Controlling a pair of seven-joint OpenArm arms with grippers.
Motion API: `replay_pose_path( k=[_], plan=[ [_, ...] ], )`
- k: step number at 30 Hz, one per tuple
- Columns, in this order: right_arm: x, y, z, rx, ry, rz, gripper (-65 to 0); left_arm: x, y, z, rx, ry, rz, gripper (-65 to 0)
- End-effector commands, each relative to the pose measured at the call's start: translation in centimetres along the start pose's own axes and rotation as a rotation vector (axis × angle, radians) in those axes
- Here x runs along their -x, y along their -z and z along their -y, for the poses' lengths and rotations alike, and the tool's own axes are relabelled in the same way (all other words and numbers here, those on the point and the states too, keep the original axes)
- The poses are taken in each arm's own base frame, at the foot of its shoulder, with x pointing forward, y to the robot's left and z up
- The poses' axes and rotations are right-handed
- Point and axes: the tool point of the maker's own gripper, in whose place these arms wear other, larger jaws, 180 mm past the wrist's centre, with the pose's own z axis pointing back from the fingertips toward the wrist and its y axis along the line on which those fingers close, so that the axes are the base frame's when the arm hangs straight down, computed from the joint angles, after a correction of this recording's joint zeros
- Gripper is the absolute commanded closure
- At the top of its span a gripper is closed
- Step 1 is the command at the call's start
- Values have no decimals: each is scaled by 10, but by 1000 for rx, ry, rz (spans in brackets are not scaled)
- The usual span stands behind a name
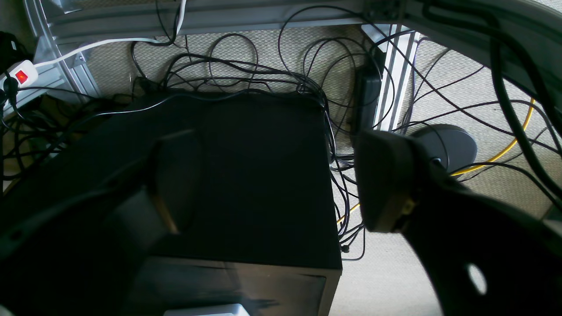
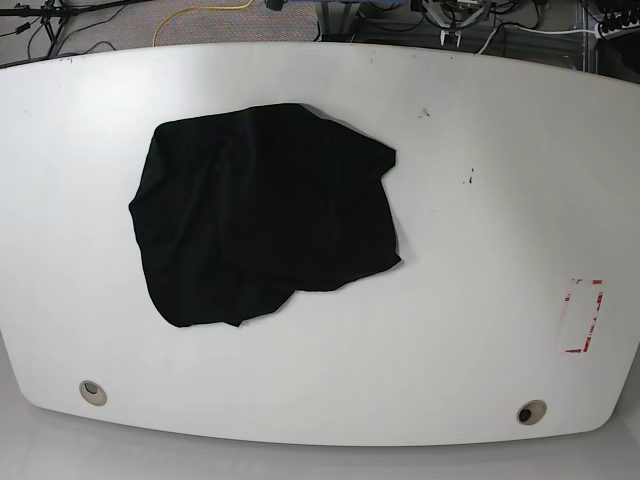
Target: Fold the T-shirt properly
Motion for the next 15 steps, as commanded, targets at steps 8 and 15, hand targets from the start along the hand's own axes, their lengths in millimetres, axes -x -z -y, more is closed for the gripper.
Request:
replay_pose_path(
  k=[8,15],
  plan=[
    [9,0,0,0,-1,-20,-113,0,0,-5,-10,10,0,-376],
    [10,0,1,4,1,-22,-95,-2,0,-6,-15,17,5,-378]
  ],
)
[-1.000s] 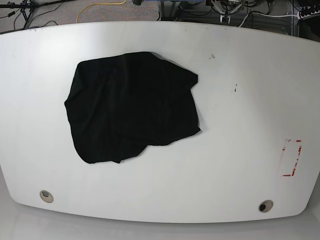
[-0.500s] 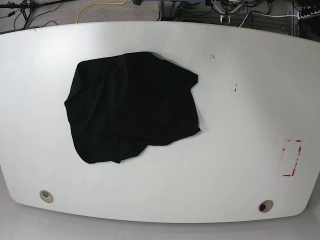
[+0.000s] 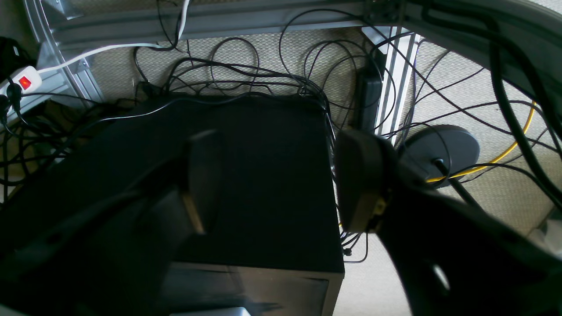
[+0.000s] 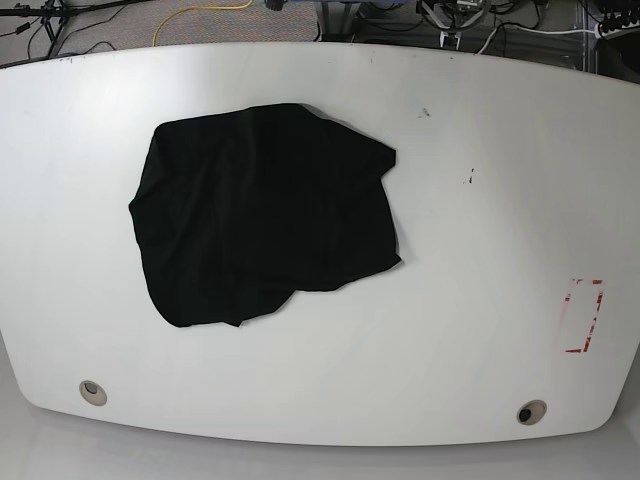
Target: Fold the T-shirt properly
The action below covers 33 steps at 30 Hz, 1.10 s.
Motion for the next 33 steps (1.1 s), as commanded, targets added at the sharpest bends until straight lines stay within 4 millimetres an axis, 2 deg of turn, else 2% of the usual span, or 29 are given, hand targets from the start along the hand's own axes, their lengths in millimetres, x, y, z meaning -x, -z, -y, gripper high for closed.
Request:
replay_pose_path(
  k=[1,6,12,28,33],
  plan=[
    [9,0,2,5,-1,-20,-103,4,-1,-4,-8,0,-4,-394],
    [10,0,3,6,-1,-21,-115,7,-1,-3,-4,-3,-6,-472],
    [11,0,4,6,1,-20,-114,3,-1,-1,0,-5,14,-517],
    [7,0,2,4,-8,-14,-111,1,-1,-3,-3,-7,22,-491],
    [11,0,2,2,-3,-22,-107,-2,-1,-4,-6,-4,27,-503]
  ],
)
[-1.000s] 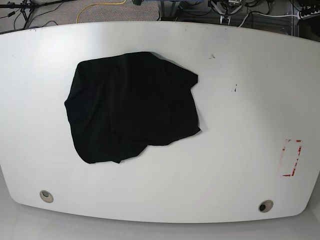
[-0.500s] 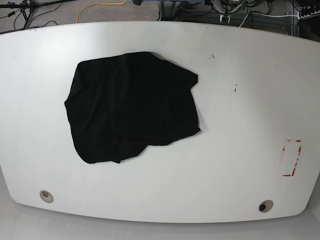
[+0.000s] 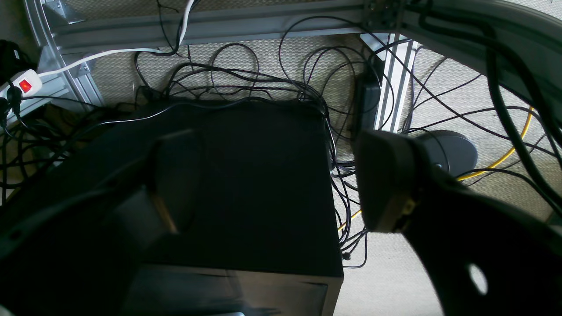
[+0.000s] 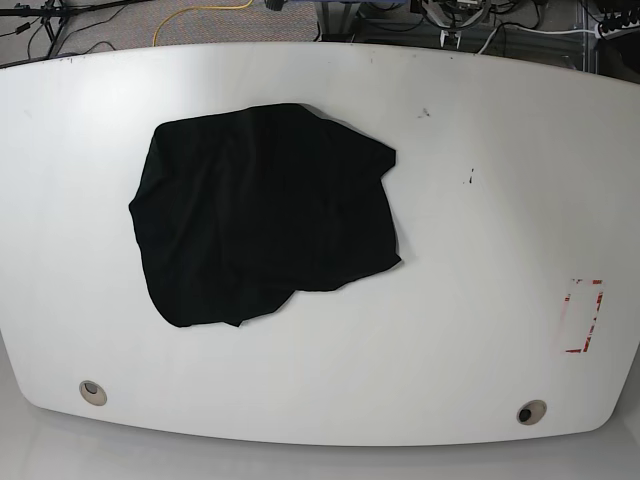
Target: Fold the T-shirt properly
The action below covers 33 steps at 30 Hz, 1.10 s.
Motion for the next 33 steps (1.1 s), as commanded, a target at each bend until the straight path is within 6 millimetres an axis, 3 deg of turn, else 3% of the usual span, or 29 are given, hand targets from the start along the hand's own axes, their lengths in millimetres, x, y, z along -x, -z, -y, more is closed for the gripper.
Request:
replay_pose_path(
  k=[1,17,27,33],
  plan=[
    [11,0,0,-1,2,-21,-106,-2,0,-5,-10,3,6,-503],
    [9,0,2,5,1,-16,-102,1,0,-6,-10,5,5,-498],
    [10,0,2,2,1,-20,-103,1,-1,-5,-10,0,13,-416],
    [12,0,2,6,-1,-25,-98,4,-1,-4,-4,3,6,-454]
  ],
)
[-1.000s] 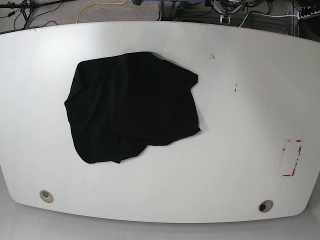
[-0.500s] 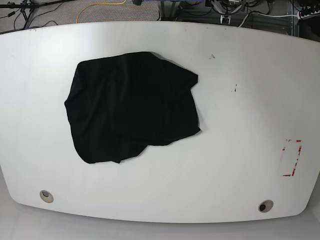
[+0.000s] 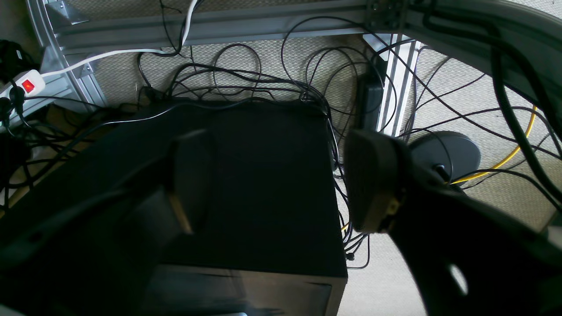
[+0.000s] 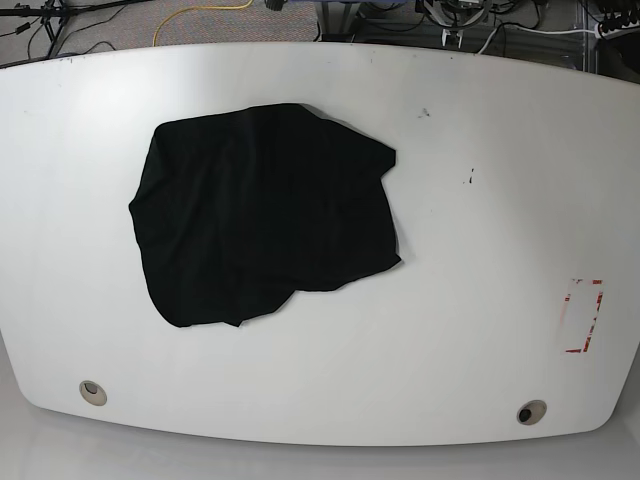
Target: Fold the T-shirt properly
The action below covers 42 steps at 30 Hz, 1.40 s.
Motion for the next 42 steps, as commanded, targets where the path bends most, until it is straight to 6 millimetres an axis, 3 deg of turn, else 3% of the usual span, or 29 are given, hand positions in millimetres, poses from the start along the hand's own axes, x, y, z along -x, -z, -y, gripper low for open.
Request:
replay_pose_path(
  k=[1,14,22,42],
  plan=[
    [11,0,2,6,-2,-23,-99,2,0,-1,0,1,4,-458],
    [16,0,3,7,-1,-32,-100,0,0,-4,-5,0,2,-518],
    [18,0,3,11,-2,-36,-99,-5,0,-5,-8,7,23,-462],
    [20,0,3,4,-5,-39,-100,-4,0,-4,-6,3,17,-472]
  ],
)
